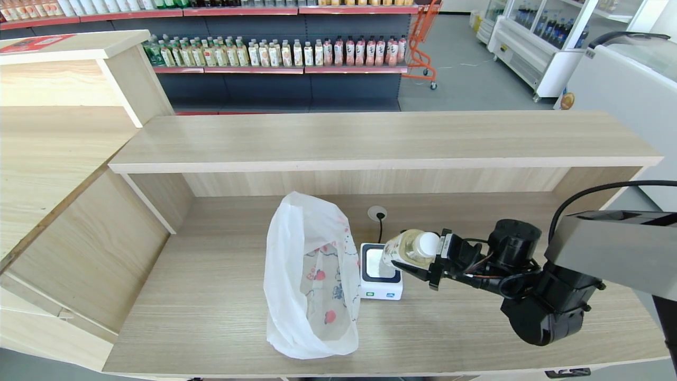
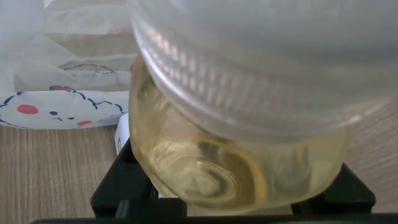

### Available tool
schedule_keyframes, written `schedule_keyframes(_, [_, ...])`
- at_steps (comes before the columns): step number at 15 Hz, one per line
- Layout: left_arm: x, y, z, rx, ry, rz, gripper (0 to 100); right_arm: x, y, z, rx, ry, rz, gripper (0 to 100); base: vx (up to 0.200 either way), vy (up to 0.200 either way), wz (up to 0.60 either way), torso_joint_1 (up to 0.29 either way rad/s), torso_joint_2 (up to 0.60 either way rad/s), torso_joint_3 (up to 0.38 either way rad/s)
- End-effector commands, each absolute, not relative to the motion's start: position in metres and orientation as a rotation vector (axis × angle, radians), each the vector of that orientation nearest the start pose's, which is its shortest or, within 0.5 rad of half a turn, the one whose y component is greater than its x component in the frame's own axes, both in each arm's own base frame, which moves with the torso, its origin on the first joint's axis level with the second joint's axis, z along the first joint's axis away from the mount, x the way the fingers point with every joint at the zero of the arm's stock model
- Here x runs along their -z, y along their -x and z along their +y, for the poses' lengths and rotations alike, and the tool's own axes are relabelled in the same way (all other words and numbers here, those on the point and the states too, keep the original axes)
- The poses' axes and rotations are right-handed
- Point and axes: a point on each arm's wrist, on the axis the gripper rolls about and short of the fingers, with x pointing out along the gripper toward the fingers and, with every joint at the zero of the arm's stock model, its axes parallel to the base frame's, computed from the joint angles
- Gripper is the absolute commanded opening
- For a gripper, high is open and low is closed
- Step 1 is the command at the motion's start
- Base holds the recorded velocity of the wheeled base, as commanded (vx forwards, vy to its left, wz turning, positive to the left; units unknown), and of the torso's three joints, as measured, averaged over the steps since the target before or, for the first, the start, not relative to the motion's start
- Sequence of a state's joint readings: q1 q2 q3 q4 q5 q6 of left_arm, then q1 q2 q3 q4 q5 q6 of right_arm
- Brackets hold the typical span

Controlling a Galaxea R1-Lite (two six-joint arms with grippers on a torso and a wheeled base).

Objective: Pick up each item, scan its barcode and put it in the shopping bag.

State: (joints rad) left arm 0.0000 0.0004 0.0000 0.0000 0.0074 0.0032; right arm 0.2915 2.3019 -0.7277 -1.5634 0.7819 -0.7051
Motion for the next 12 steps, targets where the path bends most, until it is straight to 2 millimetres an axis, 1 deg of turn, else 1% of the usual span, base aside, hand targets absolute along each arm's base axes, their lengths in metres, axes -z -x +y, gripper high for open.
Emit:
schedule_keyframes(1, [-0.075,0.023,0.0,-0.008,-0.003,0.0,100,-0.042,-0.354,0.125,-1.038,0.631,-0.367,0,0.0,0.0,0.0,0.0,0.0,0.0])
schedule_keyframes(3, [-0.075,0.023,0.0,-0.008,-0.003,0.0,100,-0.041,-0.36,0.132,-1.043,0.631,-0.385,0,0.0,0.0,0.0,0.0,0.0,0.0])
schedule_keyframes(7, [-0.075,0.023,0.0,-0.008,-0.003,0.0,100,-0.033,-0.366,0.138,-1.054,0.628,-0.39,0,0.0,0.0,0.0,0.0,0.0,0.0])
schedule_keyframes(12, [-0.075,0.023,0.0,-0.008,-0.003,0.0,100,-0.029,-0.369,0.141,-1.057,0.628,-0.392,0,0.0,0.0,0.0,0.0,0.0,0.0])
